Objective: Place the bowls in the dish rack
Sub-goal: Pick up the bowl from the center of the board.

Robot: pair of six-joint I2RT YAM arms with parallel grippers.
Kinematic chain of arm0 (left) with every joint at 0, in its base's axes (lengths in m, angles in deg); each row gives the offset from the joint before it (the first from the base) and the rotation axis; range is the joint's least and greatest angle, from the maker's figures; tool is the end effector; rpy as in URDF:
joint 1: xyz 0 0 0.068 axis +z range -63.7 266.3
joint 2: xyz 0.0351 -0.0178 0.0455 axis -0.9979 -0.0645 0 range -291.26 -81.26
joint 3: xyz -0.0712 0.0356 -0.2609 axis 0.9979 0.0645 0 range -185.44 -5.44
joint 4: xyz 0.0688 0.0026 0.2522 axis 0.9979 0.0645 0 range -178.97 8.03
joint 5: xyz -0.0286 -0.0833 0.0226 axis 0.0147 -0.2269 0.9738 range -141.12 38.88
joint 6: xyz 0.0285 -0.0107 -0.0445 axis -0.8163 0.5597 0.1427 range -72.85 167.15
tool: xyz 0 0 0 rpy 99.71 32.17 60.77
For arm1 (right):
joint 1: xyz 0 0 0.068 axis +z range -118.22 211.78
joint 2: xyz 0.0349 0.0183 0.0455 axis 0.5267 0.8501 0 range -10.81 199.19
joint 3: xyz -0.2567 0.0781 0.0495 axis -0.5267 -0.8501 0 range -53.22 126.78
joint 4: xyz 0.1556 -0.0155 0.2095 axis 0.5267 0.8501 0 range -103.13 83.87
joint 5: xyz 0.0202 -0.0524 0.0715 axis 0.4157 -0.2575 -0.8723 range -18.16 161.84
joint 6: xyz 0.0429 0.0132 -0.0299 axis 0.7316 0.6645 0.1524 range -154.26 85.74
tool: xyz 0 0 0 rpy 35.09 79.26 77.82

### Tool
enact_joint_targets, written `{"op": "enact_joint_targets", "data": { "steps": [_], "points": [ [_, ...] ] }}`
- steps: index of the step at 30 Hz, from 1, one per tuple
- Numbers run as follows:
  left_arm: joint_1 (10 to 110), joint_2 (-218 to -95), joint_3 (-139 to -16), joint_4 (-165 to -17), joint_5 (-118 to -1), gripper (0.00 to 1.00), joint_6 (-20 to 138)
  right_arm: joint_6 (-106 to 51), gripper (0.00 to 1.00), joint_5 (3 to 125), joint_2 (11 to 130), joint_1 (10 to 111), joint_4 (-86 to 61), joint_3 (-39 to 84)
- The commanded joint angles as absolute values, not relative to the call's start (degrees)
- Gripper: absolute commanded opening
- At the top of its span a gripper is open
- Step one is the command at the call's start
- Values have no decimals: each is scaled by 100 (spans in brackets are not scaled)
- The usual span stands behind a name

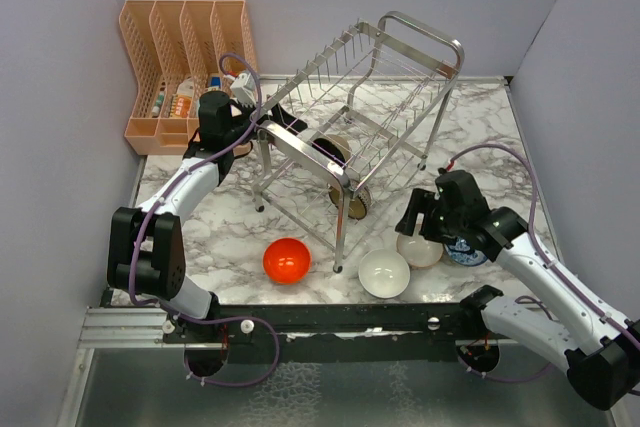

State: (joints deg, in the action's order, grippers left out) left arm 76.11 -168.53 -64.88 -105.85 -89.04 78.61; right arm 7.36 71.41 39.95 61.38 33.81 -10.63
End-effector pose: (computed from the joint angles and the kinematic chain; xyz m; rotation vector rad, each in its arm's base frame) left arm 0.3430 -0.0838 0.2965 0.1680 1.8475 -1.0967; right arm 0.1448 0.0825 0.2526 0.2703 2.5947 0.4852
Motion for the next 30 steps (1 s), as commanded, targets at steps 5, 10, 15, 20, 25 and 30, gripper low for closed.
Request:
{"op": "enact_joint_targets", "data": {
  "steps": [5, 10, 15, 20, 25, 30],
  "points": [
    [7654, -16755, -6481, -10824, -9080, 99, 7950, 482, 63, 6102, 4182, 6133, 4295, -775],
    [7694, -16872, -6465, -11034, -9178, 99, 8109, 680, 48, 5957, 3852, 6141, 4594, -1028],
    [7718, -16909, -6448, -11201, -9251, 99, 8220, 886, 46, 5934, 3452, 6169, 4842, -1122],
    [7740, -16832, -6410, -11287, -9222, 99, 8255, 887, 46, 5817, 3334, 6184, 4716, -1343],
    [7760, -16778, -6404, -11233, -9208, 99, 8245, 666, 47, 5878, 3638, 6255, 4511, -1315],
    [7768, -16781, -6399, -11180, -9165, 99, 8196, 732, 46, 5761, 3636, 6345, 4415, -1525]
  ]
}}
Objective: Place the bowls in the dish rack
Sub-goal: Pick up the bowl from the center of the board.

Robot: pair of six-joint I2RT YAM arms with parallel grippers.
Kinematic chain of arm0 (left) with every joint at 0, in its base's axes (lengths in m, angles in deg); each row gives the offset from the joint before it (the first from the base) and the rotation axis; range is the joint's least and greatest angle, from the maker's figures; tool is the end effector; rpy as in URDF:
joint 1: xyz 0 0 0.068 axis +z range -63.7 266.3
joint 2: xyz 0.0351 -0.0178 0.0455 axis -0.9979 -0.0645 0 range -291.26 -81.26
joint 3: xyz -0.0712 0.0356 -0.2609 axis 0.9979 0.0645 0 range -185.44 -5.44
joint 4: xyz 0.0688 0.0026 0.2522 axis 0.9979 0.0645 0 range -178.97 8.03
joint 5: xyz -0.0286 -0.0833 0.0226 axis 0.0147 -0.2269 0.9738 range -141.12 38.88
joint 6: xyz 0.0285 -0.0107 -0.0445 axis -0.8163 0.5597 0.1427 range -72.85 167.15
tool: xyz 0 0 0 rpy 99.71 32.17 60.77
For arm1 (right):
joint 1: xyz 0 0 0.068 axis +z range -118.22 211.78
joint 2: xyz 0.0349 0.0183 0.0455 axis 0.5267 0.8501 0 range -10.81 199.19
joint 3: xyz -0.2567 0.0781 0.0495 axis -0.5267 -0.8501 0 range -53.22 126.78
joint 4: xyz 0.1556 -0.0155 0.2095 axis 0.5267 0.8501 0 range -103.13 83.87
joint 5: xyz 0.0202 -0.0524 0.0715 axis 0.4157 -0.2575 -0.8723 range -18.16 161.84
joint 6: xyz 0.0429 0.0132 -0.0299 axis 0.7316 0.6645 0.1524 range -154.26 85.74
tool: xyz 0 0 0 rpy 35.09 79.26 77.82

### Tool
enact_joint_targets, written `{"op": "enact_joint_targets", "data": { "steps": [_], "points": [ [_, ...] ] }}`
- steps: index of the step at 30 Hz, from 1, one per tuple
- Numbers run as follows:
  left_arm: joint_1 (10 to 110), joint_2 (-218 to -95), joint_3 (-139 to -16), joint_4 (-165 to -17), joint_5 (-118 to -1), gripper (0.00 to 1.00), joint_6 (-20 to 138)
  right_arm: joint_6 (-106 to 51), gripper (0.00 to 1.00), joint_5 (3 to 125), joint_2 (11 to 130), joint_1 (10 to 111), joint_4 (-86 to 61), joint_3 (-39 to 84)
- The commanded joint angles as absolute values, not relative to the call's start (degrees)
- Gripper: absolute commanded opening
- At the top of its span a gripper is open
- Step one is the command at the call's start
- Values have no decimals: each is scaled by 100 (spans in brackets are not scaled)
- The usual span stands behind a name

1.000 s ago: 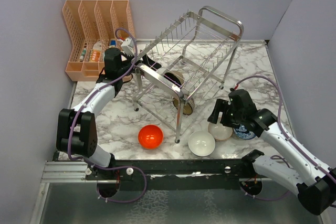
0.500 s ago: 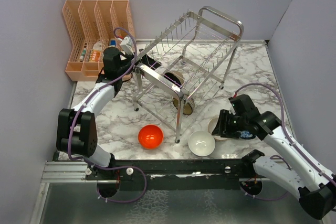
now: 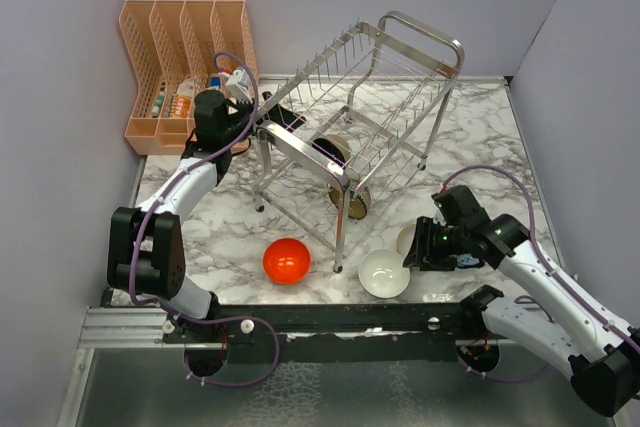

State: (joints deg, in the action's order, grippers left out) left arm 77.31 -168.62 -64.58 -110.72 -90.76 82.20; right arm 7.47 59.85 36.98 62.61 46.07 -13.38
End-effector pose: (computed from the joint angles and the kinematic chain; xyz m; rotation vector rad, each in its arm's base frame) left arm 0.3450 -0.0775 0.3028 0.1505 1.7871 -1.1421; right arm 0.1128 0.0759 0.2342 0.2133 2.8774 0.5891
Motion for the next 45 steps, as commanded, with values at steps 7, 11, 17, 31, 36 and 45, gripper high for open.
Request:
{"op": "enact_joint_targets", "data": {
  "steps": [7, 11, 17, 31, 36, 45],
  "points": [
    [7777, -16829, -6356, -11276, -9148, 99, 8228, 970, 46, 5821, 3733, 6668, 4268, -1629],
    [7794, -16832, -6324, -11300, -9147, 99, 8222, 1227, 46, 5997, 3700, 6909, 4263, -1692],
    [7804, -16871, -6267, -11417, -9172, 99, 8273, 1429, 46, 6150, 3768, 7115, 4095, -1869],
    [7824, -16874, -6200, -11582, -9217, 99, 8345, 2097, 40, 6875, 4254, 7992, 3517, -1979],
    [7822, -16863, -6129, -11713, -9243, 99, 8415, 2277, 40, 7169, 4354, 8254, 3444, -2079],
    [7821, -16881, -6038, -11915, -9293, 99, 8546, 2476, 17, 7790, 4131, 8381, 3440, -2164]
  ]
}}
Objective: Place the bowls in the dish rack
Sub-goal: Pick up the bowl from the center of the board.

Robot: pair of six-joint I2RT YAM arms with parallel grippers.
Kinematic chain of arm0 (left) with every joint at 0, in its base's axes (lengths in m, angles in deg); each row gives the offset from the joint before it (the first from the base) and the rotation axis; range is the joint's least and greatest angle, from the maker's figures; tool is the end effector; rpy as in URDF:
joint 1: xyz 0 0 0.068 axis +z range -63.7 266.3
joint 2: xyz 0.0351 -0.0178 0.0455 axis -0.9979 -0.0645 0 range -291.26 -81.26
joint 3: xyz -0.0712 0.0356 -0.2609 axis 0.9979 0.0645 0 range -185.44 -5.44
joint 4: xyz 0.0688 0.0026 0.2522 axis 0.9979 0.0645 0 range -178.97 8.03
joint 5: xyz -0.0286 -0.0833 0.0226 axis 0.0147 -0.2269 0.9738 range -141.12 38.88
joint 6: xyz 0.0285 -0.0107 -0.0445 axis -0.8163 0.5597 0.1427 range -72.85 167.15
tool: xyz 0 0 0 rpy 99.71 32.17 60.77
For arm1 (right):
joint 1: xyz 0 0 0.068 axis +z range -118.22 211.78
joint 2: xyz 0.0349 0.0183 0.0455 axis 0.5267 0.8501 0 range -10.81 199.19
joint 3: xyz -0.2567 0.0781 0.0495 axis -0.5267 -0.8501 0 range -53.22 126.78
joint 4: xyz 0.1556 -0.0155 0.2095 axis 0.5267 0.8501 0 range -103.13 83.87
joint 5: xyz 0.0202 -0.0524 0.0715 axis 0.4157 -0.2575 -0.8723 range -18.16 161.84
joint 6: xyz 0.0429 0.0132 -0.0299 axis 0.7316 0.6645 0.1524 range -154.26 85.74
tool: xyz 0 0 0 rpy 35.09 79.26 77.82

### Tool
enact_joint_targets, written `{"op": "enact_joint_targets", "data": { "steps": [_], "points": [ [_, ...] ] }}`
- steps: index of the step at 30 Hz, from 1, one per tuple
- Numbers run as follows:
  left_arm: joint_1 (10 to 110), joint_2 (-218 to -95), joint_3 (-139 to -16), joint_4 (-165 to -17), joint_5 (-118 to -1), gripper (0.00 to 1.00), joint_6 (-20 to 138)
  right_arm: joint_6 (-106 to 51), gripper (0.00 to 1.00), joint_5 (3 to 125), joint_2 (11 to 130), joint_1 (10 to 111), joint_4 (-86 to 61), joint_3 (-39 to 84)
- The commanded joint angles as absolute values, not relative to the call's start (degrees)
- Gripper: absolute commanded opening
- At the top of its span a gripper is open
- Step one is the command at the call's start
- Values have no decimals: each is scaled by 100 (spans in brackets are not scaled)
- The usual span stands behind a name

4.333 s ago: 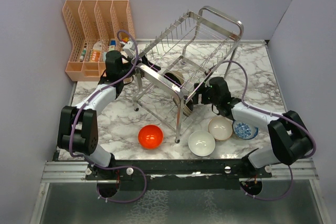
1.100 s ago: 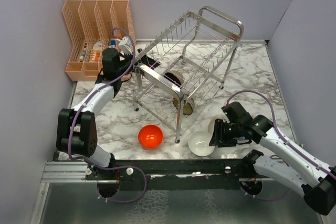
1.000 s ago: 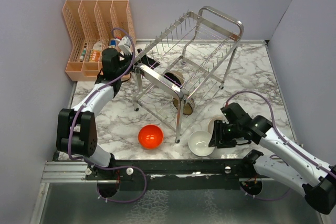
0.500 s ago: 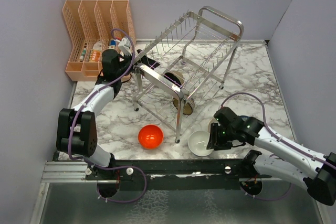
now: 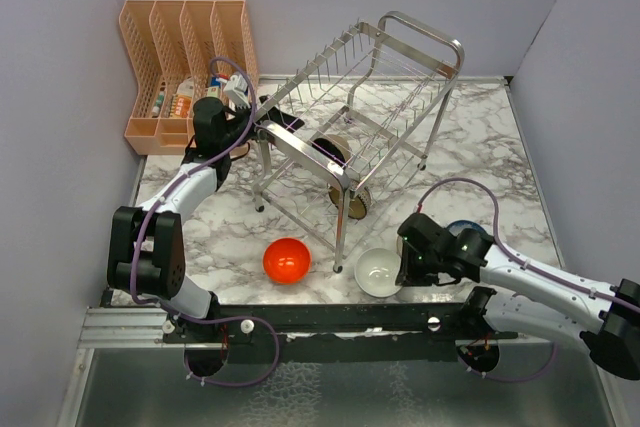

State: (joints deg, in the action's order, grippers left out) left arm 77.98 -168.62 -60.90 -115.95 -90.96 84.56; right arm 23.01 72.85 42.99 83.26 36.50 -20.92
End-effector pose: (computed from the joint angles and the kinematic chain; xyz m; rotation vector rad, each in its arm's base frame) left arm 0.3416 -0.0729 0.2900 0.1192 1.7705 -1.1627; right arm 0.0936 0.1165 0.1888 0.1515 2.9077 0.3782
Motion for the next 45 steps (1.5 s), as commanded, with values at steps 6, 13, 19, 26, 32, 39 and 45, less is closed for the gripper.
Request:
{"op": "enact_joint_targets", "data": {
  "steps": [6, 13, 19, 26, 32, 39, 45],
  "points": [
    [7822, -16876, -6063, -11937, -9308, 99, 8552, 2314, 1, 7956, 4074, 8517, 3320, -2102],
    [7830, -16889, -6081, -11946, -9314, 99, 8546, 2168, 1, 8437, 4300, 8898, 3997, -1186],
    [7854, -16876, -6080, -11879, -9296, 99, 8493, 2151, 1, 9332, 4085, 8926, 4721, -446],
    [7874, -16833, -6135, -11744, -9271, 99, 8460, 2569, 1, 10907, 4323, 8926, 5072, -25],
    [7872, -16761, -6170, -11628, -9243, 99, 8440, 3022, 1, 12224, 4365, 8924, 5075, 40],
    [7874, -16723, -6174, -11621, -9223, 99, 8468, 3047, 1, 13529, 4490, 8913, 4559, -121],
    [7874, -16723, -6171, -11647, -9233, 99, 8493, 1711, 1, 14265, 4353, 8895, 2735, -454]
  ]
}}
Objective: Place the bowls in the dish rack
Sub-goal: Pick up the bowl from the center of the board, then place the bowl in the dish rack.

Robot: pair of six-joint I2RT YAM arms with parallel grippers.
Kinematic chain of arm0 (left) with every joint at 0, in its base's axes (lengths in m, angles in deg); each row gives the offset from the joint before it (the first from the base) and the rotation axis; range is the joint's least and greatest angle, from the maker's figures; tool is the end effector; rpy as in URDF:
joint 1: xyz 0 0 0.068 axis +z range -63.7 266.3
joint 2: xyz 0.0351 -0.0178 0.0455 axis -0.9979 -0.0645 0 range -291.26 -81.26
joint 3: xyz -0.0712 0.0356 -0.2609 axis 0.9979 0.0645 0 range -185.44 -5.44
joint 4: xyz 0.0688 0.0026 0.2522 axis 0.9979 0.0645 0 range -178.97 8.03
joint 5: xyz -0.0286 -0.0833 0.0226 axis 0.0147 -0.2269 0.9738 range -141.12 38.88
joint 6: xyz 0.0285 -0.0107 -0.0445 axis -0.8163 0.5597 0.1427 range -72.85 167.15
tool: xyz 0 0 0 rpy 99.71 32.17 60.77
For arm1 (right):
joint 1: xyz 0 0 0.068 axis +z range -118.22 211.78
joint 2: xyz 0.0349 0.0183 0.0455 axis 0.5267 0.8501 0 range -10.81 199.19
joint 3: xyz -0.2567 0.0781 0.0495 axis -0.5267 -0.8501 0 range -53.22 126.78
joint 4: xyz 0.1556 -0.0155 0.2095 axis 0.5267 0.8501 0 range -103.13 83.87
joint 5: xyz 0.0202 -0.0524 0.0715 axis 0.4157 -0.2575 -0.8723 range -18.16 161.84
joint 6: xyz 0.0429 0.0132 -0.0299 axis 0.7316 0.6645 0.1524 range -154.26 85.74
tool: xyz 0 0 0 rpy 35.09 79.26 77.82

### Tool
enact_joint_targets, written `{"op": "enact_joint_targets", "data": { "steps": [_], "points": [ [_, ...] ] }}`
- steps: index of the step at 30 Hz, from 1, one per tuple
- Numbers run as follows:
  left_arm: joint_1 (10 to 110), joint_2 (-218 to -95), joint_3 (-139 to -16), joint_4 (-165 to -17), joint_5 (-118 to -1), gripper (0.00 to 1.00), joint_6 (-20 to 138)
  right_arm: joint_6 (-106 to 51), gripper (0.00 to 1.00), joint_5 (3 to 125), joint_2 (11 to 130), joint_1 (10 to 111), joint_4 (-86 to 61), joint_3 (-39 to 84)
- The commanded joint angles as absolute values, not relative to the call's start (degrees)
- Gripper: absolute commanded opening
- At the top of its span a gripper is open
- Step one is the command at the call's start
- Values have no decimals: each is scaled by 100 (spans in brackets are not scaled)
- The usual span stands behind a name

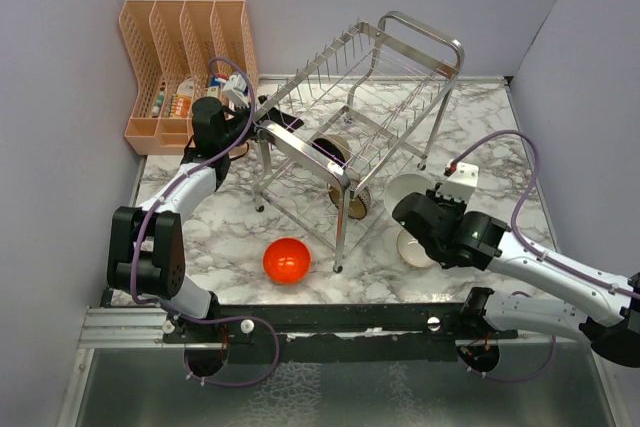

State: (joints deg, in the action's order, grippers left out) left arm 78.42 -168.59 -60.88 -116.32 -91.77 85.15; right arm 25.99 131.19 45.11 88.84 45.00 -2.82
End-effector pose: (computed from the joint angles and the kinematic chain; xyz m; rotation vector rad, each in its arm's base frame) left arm 0.3417 -0.0706 0.2907 0.1184 1.7670 -1.1749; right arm 0.1141 0.1197 0.2857 0.3277 2.0245 -0.1963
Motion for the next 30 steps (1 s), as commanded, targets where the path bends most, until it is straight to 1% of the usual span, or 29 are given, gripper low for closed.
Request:
{"op": "enact_joint_targets", "data": {
  "steps": [1, 3, 5, 9, 13, 17, 21, 26, 30],
  "points": [
    [7874, -16714, -6185, -11655, -9239, 99, 8490, 1153, 1, 14296, 4317, 8862, 2101, -582],
    [7874, -16701, -6195, -11656, -9242, 99, 8494, -55, 1, 14201, 4294, 8697, 656, -889],
    [7874, -16682, -6192, -11650, -9252, 99, 8494, -864, 1, 13819, 4326, 8331, -518, -1162],
    [7874, -16657, -6175, -11664, -9261, 99, 8486, -1404, 1, 12796, 4477, 7377, -1694, -1512],
    [7874, -16689, -6182, -11687, -9265, 99, 8482, -2197, 1, 12381, 4684, 7206, -3163, -1861],
    [7874, -16713, -6214, -11677, -9270, 99, 8474, -2665, 1, 12154, 5057, 7181, -4058, -2046],
    [7870, -16711, -6215, -11648, -9250, 99, 8439, -3109, 1, 12056, 5322, 7116, -5298, -2428],
    [7874, -16743, -6207, -11654, -9240, 99, 8433, -3277, 1, 11567, 5587, 6827, -6155, -2716],
    [7874, -16758, -6208, -11648, -9230, 99, 8417, -3376, 1, 11300, 5964, 6652, -6569, -2722]
  ]
}}
